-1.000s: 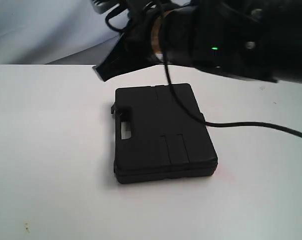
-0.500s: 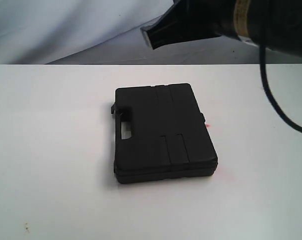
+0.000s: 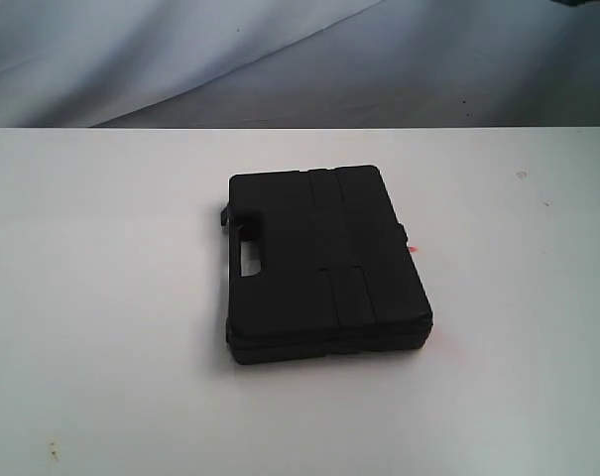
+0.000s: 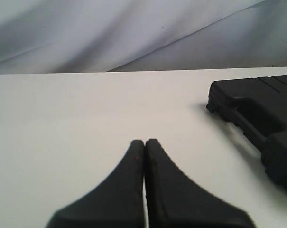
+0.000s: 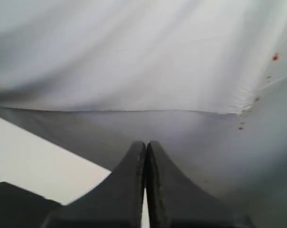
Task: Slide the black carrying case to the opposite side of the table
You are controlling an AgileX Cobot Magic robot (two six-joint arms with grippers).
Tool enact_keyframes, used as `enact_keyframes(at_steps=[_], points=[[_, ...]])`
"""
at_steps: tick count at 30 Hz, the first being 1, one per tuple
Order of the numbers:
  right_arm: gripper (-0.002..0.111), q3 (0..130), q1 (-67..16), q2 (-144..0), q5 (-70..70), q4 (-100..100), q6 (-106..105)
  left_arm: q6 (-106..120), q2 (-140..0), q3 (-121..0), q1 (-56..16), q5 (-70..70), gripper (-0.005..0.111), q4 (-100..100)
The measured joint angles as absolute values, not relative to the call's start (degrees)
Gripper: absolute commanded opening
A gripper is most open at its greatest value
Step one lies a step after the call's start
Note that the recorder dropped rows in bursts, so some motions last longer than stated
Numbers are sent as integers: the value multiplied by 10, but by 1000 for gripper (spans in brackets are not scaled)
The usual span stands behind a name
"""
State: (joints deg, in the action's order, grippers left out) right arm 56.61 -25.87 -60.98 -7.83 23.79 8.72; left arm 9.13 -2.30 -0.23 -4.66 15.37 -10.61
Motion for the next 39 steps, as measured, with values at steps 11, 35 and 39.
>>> enact_keyframes(at_steps=[11,35,39], points=[[0,253,-99,-291,104,77,-100,91,-23,-2,-47,154,0,-106],[0,69,-97,-3,0,-5,-78,91,-23,-2,-47,154,0,-106],[0,30,-97,-3,8,-8,-65,91,-23,-2,-47,154,0,-106]])
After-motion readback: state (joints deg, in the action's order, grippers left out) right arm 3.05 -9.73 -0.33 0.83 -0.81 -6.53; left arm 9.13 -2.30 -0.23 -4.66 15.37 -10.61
